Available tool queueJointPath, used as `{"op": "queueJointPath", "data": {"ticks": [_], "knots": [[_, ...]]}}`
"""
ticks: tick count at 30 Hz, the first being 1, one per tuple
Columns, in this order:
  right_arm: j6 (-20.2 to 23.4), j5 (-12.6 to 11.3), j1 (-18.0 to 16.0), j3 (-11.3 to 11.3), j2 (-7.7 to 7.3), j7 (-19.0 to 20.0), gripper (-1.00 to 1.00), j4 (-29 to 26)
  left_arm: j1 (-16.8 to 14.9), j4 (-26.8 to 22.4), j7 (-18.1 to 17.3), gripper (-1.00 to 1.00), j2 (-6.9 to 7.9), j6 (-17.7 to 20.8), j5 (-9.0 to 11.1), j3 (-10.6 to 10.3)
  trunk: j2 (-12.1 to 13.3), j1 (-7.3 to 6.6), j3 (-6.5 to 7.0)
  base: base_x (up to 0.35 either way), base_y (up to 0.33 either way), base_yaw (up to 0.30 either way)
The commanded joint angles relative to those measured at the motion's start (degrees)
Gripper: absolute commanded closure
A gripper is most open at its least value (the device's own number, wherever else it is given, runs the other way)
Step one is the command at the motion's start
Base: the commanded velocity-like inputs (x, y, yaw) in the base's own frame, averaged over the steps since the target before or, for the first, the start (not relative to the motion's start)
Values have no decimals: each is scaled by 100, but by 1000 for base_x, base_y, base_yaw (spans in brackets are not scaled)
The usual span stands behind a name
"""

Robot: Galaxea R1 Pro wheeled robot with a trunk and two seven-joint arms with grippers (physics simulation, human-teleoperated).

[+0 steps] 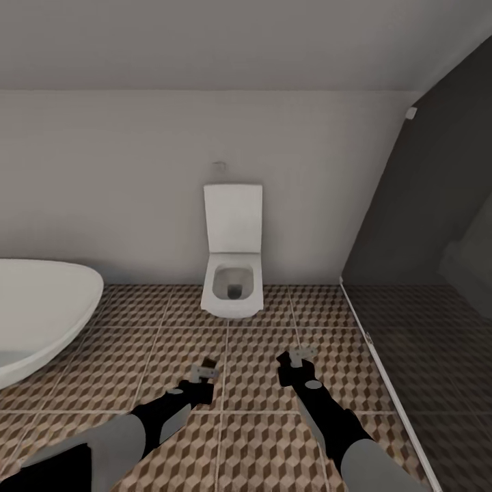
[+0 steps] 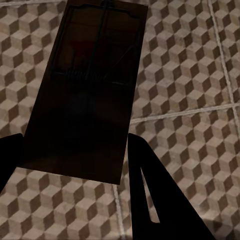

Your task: Take the four mousetraps from the cabinet in the bathroom and place them on the bathroom floor. Make sure all four end up on the same floor surface, and ensure that at least two of them are either under or directly next to the same bathroom sink.

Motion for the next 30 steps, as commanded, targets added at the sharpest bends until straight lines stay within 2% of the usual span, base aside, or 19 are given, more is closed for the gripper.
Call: {"op": "queueJointPath", "data": {"ticks": [1,9,15,18,21,30], "knots": [[40,-3,-3,31,-2,-41,100,-9,-6,-15,61,100,2,13,2,-43,-45,23,-33,0,0,0],[3,-4,-4,31,1,-39,100,-8,-6,-107,69,100,14,-1,-14,-43,-366,198,-250,0,0,0],[-5,-4,-3,31,1,-37,100,-7,-6,-428,76,100,169,-3,-15,-42,-607,330,-413,0,0,0],[-7,-4,-2,31,1,-38,100,-8,-6,-669,80,100,329,-3,-15,-34,-727,396,-495,0,0,0],[-8,-4,-3,32,3,-38,100,-8,-6,-755,82,100,411,1,-15,-29,-847,462,-576,0,0,0],[-11,-4,-3,38,7,-37,100,-8,-6,-796,404,100,455,5,-15,-18,-1208,660,-821,0,0,0]]}}
